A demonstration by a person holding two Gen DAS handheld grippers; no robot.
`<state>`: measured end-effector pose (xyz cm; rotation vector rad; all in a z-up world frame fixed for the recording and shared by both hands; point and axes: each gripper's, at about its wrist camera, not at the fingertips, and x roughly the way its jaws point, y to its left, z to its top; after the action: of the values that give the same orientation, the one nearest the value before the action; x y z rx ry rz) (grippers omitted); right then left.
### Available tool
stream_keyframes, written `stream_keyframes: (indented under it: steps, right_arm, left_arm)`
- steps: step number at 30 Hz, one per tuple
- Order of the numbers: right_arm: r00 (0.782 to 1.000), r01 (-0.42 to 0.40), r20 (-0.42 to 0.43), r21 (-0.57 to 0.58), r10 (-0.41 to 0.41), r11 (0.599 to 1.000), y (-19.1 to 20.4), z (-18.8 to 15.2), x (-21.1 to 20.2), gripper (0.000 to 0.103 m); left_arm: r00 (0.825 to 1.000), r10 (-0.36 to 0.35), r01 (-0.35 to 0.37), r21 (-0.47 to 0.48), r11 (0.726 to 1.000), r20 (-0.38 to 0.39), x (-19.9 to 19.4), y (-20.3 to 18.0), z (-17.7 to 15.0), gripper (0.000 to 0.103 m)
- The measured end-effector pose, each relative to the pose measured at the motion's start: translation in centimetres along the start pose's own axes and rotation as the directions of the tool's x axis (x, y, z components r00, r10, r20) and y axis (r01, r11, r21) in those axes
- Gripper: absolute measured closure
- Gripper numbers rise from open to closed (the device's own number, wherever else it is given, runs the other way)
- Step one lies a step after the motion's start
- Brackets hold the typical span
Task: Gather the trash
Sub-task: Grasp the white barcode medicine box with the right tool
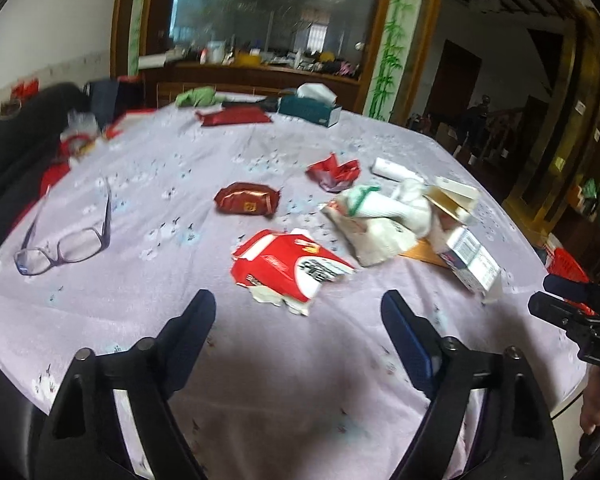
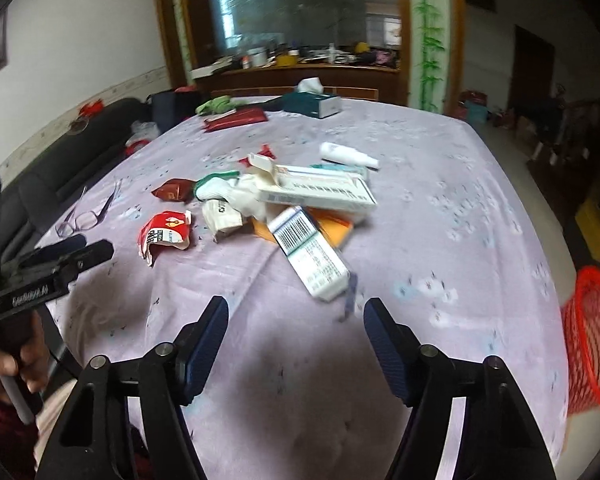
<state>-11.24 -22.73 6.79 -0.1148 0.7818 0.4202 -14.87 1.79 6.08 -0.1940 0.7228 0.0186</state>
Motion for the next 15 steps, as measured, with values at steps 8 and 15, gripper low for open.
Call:
stream_keyframes:
  steps: [8,15]
  right_arm:
    - [0.995,0.064,-0.073,-0.130,-0.074,0.989,0.7,2.4,4.2,0.030]
    - [0.981,0.121,-0.122,-0.200,-0.147,0.972,0.8,3.0,7.6,0.031]
  left_arm:
    - [0.994,-0.030,0.039,0.078,0.996,-0.108,4.2,0.2,1.8,0.022]
    - [0.986,0.034,-0.008,0.154,0.988,-0.166,7.3,0.1,2.6,0.022]
